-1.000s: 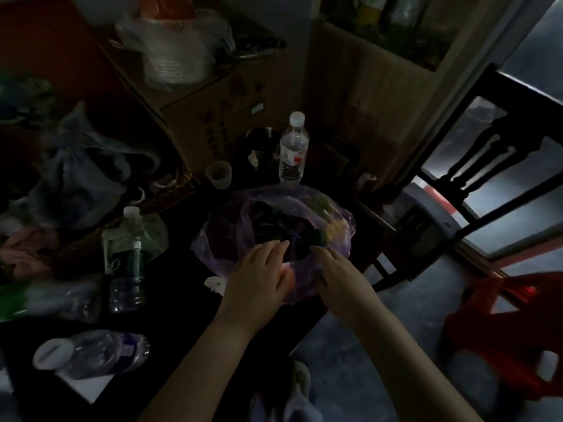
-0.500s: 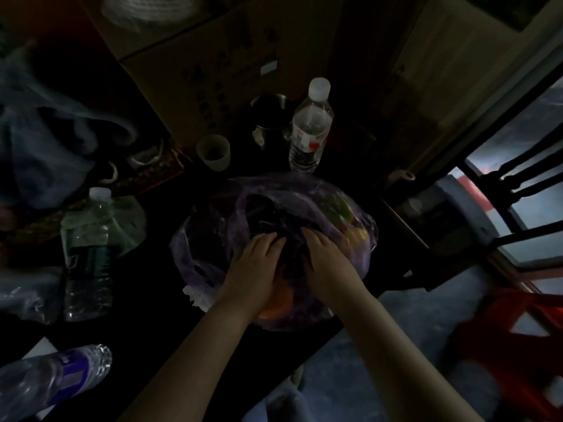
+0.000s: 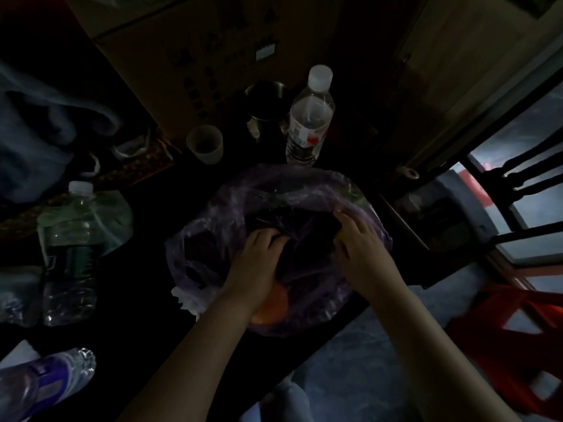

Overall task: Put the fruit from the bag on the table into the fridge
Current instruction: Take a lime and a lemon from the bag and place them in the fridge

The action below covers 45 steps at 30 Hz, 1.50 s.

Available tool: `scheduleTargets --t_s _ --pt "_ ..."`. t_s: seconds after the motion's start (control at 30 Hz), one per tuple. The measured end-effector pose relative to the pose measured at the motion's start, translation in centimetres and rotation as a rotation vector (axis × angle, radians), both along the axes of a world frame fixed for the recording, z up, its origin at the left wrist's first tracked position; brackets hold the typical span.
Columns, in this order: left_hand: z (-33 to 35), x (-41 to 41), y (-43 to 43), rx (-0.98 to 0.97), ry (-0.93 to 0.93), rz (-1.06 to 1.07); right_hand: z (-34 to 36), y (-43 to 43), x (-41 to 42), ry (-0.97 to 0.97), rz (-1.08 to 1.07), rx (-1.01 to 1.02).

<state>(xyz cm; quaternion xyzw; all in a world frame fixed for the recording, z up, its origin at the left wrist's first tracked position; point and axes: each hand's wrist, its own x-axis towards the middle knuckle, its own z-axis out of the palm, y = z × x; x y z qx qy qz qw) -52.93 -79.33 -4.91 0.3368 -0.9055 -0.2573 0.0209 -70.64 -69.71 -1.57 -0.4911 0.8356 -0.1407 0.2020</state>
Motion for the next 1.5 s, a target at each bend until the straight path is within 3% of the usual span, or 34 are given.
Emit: scheduleTargets --t_s 0.53,0.9,1.3,1.5 --pt "-0.2 -1.0 0.3 0.063 -0.071 0.057 -1.9 1.5 -1.7 0.027 -0.224 0.025" --pt "1.5 -0.9 1.3 0.046 -0.025 0.056 -1.9 1.6 -1.5 -0.035 -0.201 0.023" --pt "5.9 0.5 3.0 0.012 0.092 0.055 2.4 3.4 1.5 -0.079 -0.191 -0.226" --pt "8.9 3.0 4.8 0.008 0.239 0.034 6.1 6.4 5.4 -0.052 -0.215 -0.355"
